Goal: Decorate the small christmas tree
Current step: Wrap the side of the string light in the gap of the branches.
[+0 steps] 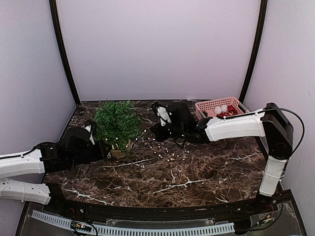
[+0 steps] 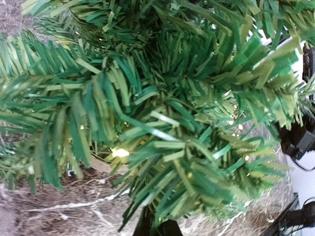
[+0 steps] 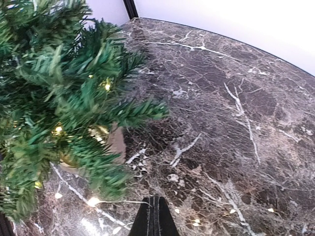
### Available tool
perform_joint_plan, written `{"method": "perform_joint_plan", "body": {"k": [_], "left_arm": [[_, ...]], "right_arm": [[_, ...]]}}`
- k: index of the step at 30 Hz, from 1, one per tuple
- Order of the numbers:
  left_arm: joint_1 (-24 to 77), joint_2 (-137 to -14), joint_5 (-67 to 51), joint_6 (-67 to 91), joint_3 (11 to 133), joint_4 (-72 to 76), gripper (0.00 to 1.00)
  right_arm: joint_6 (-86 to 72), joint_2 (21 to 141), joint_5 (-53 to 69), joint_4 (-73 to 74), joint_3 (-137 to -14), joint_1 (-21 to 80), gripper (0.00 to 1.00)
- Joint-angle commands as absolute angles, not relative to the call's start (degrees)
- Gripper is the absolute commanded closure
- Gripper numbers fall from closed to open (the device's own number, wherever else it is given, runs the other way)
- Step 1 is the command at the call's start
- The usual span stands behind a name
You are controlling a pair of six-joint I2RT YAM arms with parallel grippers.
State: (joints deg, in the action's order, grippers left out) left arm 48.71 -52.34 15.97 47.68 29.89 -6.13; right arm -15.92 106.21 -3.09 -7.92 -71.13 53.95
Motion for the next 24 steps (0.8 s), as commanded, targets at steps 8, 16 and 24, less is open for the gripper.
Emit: {"method": "perform_joint_plan", "body": {"k": [8,16,24], "left_arm": [[45.8,-42.5,9.5,32.0,29.0,-15.8,1.00],[45.5,-39.8,6.9,27.5,27.5,-17.7,1.00],[45.5,-38.7,5.4,27.2,24.3,-15.8,1.00]], "right_arm": [[-12.0,107.5,-3.5,-4.2,-77.3,54.3,1.00],[-9.3,110.6,-0.3,-1.9,-81.6,54.9,1.00],[-9.9,111.2,1.5,-1.8,-80.8,55.5,1.00]]}}
